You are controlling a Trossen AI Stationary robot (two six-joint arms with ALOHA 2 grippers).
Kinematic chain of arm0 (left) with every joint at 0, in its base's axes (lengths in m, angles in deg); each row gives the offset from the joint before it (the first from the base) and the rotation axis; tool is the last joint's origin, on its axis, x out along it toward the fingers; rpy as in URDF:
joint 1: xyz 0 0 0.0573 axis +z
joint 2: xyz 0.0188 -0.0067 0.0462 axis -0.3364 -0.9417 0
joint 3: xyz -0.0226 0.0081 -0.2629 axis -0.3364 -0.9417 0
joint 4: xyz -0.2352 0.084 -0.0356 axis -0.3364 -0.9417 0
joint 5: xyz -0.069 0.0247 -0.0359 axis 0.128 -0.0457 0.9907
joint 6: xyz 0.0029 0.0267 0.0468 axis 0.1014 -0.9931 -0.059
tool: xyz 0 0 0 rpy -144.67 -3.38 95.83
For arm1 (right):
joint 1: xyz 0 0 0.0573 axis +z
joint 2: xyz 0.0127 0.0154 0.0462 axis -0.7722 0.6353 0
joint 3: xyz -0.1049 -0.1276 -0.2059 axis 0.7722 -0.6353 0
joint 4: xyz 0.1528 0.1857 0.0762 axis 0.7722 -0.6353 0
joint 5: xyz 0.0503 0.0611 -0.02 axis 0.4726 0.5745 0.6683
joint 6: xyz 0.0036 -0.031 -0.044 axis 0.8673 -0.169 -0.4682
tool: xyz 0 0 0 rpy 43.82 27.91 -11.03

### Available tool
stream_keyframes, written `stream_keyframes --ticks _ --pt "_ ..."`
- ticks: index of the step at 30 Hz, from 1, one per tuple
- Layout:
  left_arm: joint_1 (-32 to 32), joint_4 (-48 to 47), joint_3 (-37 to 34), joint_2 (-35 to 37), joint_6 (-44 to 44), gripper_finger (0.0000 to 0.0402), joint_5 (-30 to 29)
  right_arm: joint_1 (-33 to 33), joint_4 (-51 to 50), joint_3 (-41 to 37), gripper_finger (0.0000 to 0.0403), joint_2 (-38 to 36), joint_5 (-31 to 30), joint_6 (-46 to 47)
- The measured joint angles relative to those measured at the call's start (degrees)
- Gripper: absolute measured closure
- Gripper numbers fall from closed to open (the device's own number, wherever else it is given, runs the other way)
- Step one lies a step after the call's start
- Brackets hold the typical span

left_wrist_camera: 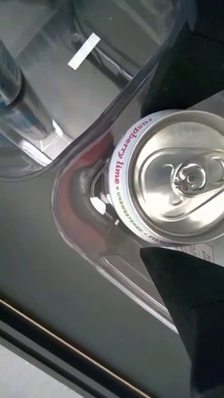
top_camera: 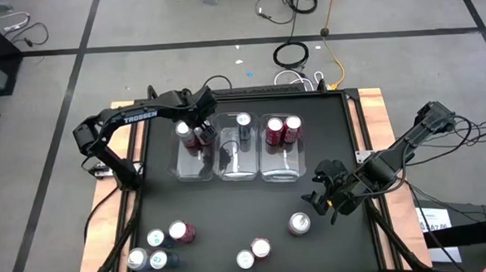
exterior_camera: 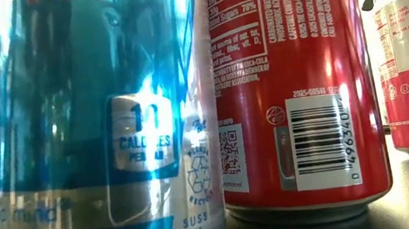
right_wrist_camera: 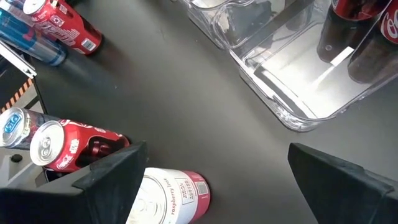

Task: Sort soda cans
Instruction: Put the pink soda can into the left transparent bin, then put the blue soda can into the center transparent bin

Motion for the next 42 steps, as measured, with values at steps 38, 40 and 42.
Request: stream_keyframes --ticks 38,40,42 --pt "-39.93 0.81 11.45 14.28 44.94 0.0042 -9.40 0.07 -0.18 0.00 0.0021 0.00 0.79 -15.23" --pt "-45.12 1.90 11.45 13.42 48.64 0.0042 -13.14 0.07 -0.35 0.00 0.0021 0.00 0.77 -16.80" --pt "-49.58 3.96 11.45 12.47 52.30 0.0042 -15.56 0.07 -0.42 0.00 0.0021 0.02 0.78 -18.42"
